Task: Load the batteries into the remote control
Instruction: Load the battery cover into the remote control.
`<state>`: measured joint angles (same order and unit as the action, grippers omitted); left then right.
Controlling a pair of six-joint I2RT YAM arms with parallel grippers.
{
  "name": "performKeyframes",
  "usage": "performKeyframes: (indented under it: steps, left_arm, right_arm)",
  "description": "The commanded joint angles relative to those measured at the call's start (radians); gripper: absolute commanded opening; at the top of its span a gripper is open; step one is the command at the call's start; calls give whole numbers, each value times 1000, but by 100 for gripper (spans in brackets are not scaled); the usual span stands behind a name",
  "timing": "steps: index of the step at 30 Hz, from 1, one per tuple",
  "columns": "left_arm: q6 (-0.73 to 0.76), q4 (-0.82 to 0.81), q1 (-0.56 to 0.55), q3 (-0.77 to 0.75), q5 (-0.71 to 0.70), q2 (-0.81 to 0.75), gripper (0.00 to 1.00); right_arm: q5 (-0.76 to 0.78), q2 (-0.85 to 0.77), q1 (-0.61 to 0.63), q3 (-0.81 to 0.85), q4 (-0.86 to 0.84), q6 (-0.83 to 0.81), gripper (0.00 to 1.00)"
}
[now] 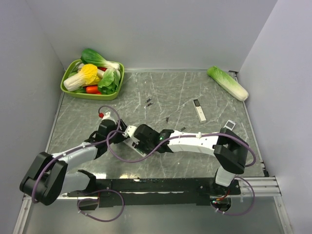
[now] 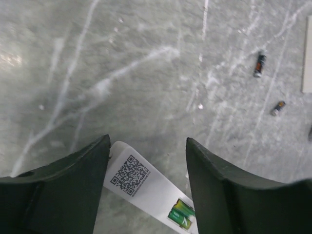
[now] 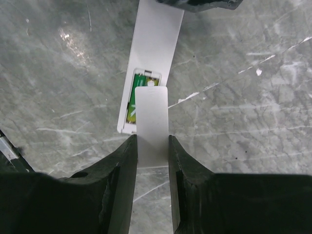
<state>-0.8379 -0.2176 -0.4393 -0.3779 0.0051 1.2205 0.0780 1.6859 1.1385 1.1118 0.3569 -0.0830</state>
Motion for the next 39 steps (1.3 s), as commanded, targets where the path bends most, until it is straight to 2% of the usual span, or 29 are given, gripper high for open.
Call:
performKeyframes:
  steps: [1,10,22,34,39]
  left_arm:
    - [-61,-2,-35,34,16,-78,66]
    - [-110,29,-55,82,-4,-156,66]
    - [-153,41,-68,137,-2,-205,71]
    - [-138,43,-70,131,-14,-200,70]
    - [-138,57,-76,125,-14,-203,71]
  right_arm:
    - [0,-22,9,-24,-32,29,0]
    - [-18,-55,15,-53,-1,157,0]
    - [3,-61,38,-99,-29,166,0]
    - [13,-68,43,-110,-61,101,14]
    - [51,-89,53,-133,-105,94,14]
